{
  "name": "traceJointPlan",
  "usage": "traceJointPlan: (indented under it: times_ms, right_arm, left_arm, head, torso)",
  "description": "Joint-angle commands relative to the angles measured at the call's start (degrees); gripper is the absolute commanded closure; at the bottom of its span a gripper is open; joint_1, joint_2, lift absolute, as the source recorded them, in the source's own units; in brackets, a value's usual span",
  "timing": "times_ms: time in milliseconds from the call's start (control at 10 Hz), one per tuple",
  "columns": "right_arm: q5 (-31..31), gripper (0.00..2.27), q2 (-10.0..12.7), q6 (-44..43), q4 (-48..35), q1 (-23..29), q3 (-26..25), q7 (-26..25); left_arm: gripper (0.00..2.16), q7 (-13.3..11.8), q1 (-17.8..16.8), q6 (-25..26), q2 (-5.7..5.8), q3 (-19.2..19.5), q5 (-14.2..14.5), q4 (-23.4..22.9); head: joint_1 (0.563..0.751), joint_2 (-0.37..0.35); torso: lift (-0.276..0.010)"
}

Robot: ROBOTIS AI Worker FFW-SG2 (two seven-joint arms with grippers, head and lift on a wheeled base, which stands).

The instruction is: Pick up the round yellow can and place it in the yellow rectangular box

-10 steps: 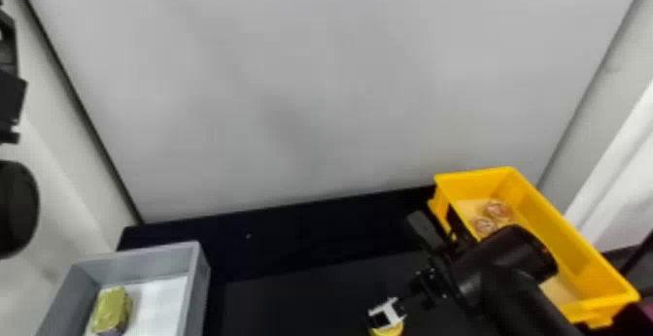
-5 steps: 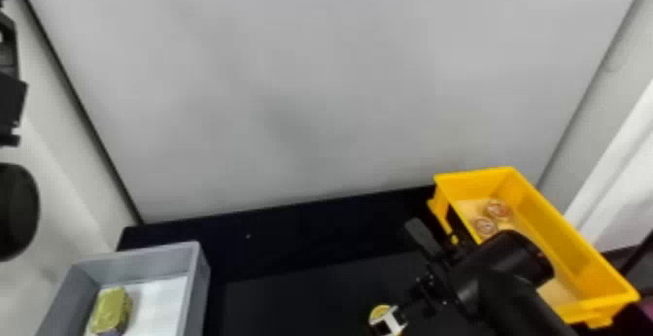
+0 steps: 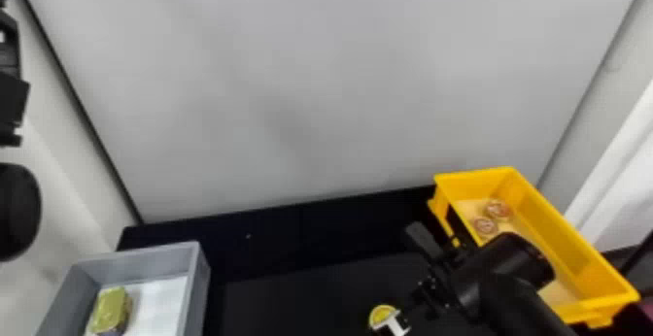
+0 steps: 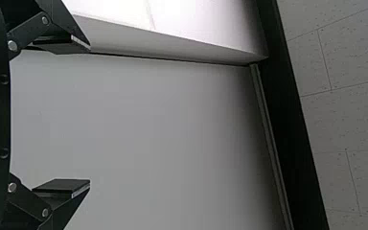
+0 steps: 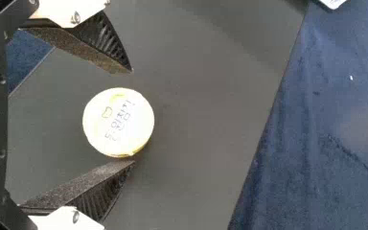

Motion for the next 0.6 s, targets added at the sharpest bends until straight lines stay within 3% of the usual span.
traceJointPlan:
  times_ms: [0, 200, 300, 500]
  right_arm:
    - [0.3, 0.12, 0.0, 0.0, 0.0, 0.0, 0.3, 0.1]
    - [0.5, 0.24, 0.0, -0.1, 0.1, 0.2, 0.1, 0.2]
    - [1.0, 0.58, 0.0, 0.2, -0.3, 0.3, 0.1, 0.3]
    - [2.8, 0.68, -0.1, 1.0, -1.2, 0.6, -0.5, 1.8]
  left_arm:
    - [0.26, 0.0, -0.1, -0.1, -0.05, -0.1, 0.1, 0.0]
    - [0.26, 0.0, 0.0, -0.2, -0.05, -0.3, 0.1, 0.0]
    - [0.26, 0.0, 0.0, -0.2, -0.05, -0.3, 0.1, 0.0]
    - [0.26, 0.0, 0.0, -0.2, -0.05, -0.3, 0.1, 0.0]
  head:
    - [0.62, 0.02]
    - [0.62, 0.02]
    - [0.62, 0.02]
    - [0.62, 0.02]
  torso:
    - [0.0]
    - [0.0]
    - [0.0]
    - [0.0]
